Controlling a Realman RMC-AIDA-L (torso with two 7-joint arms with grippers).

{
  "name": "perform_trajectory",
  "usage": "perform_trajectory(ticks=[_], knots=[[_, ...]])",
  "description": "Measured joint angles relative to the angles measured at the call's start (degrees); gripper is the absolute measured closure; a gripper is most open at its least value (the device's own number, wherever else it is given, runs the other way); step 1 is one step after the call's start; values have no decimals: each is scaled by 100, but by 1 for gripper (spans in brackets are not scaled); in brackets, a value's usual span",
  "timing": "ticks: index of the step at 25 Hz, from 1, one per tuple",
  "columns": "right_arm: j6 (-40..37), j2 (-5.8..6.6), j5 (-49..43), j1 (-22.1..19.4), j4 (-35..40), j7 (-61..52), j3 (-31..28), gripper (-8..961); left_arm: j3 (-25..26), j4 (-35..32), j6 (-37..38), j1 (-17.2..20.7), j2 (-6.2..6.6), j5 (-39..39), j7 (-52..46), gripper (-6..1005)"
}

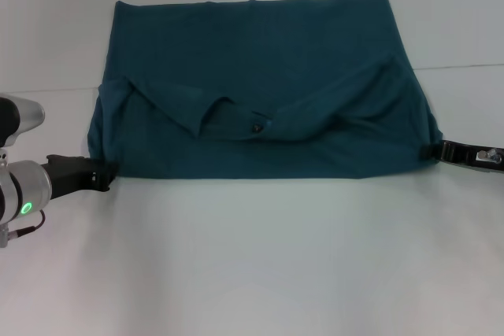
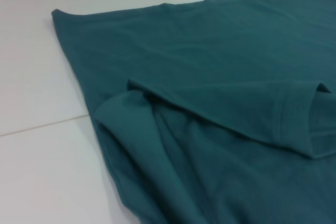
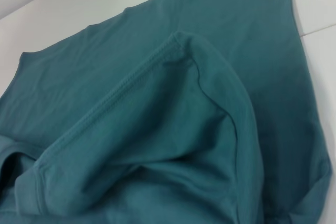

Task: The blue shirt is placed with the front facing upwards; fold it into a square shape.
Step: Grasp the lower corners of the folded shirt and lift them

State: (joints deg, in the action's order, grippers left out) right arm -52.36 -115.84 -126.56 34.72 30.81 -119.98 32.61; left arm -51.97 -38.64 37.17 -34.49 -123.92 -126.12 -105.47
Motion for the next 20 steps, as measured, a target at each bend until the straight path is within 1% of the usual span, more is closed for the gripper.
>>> perform_trajectory(ticks=[6, 14, 20], knots=[[-3, 0, 0, -1, 4, 9, 0, 911, -37, 16, -50, -6, 0, 0, -4, 897], [-4, 0, 0, -10, 4, 19, -41, 911, -39, 11, -101, -6, 0, 0, -7, 1000], [-4, 7, 0, -43, 5, 19, -69, 911, 28, -91, -67, 22, 18, -5, -9, 999]])
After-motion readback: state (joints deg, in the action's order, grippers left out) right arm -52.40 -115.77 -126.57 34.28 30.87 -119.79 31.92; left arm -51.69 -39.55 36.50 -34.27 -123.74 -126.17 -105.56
